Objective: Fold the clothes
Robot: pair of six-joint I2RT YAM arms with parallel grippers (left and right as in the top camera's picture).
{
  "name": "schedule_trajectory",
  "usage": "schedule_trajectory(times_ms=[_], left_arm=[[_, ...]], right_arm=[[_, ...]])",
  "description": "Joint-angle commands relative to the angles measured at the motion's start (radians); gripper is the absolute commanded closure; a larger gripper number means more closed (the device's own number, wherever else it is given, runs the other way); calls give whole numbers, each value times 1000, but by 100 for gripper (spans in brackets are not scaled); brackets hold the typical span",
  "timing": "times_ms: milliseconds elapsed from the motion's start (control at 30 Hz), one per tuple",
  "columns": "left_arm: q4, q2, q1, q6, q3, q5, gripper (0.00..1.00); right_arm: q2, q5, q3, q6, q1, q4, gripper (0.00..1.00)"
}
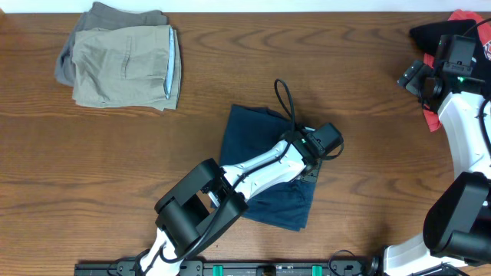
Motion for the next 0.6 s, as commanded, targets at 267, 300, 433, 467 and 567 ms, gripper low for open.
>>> schedule_trajectory(times_ms=[267, 300, 433, 467, 567], left_arm=[[-98, -16, -2, 6, 46, 22, 60], [-101, -27, -2, 6, 46, 22, 55], [-111, -64, -2, 6, 46, 22, 46], [-112, -72, -2, 6, 46, 22, 43], [-112, -79, -3, 6, 46, 22, 39]], right_arm=[[-10, 13, 11, -11, 0, 2, 1], [-10, 13, 11, -11, 0, 2, 1], [-10, 13, 11, -11, 0, 2, 1], [-10, 13, 11, -11, 0, 2, 1], [-10, 13, 11, -11, 0, 2, 1]])
